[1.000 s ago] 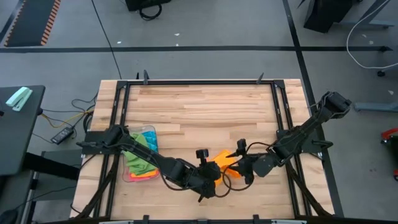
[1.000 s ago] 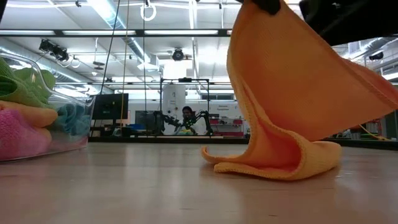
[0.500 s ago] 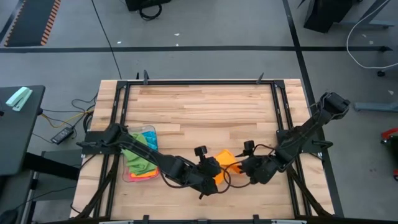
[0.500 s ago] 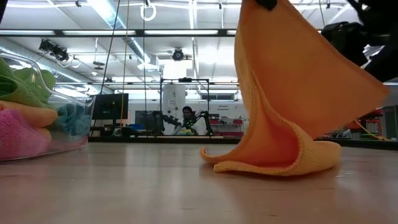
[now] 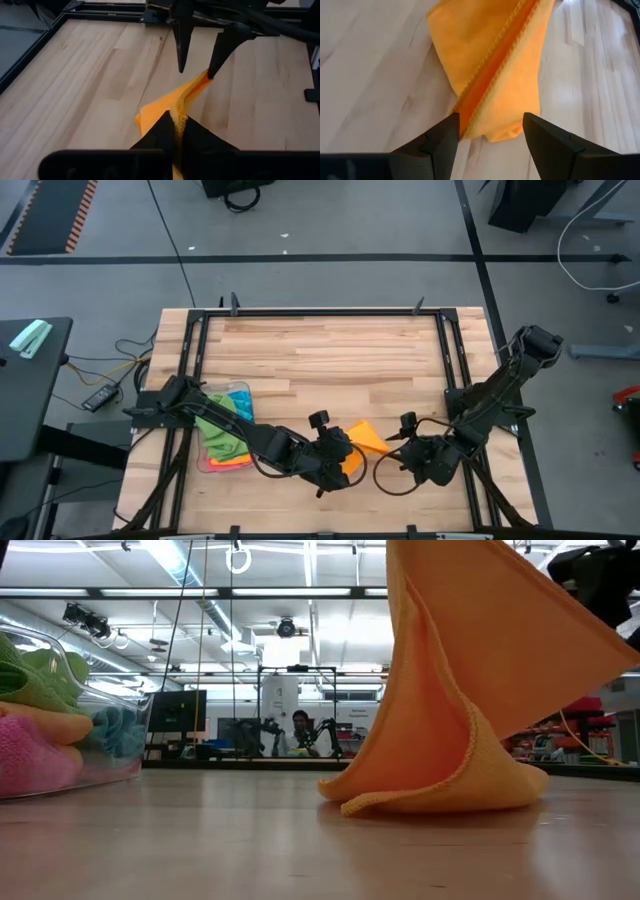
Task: Fold microfiber towels
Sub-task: Fold the yellow microfiber cloth
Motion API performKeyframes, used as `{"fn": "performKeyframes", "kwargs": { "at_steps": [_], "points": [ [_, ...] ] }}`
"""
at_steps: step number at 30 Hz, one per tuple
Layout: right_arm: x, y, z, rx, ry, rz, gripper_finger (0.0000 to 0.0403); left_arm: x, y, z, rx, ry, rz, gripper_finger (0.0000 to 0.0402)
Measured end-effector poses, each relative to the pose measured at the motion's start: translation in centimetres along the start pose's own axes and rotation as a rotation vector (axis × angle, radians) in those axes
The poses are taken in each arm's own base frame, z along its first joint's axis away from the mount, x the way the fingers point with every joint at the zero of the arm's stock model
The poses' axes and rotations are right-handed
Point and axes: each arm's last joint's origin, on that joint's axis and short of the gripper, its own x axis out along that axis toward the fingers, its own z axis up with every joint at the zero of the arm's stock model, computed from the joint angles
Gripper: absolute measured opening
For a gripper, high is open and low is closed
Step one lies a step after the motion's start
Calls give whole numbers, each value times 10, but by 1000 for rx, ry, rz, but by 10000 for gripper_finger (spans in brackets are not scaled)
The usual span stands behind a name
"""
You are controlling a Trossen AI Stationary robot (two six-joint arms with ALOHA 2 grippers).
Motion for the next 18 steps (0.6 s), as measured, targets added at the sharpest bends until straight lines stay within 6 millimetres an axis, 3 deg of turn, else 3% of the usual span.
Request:
{"fn": "performKeyframes", "kwargs": {
  "at_steps": [12, 18],
  "points": [
    [-1, -1, -3, 108, -4, -78, 227, 9, 11, 4, -55, 5, 28, 15],
    [0, -11, -17, 169, 124, -145, 227, 14, 16, 6, -63, 10, 39, 16]
  ]
}}
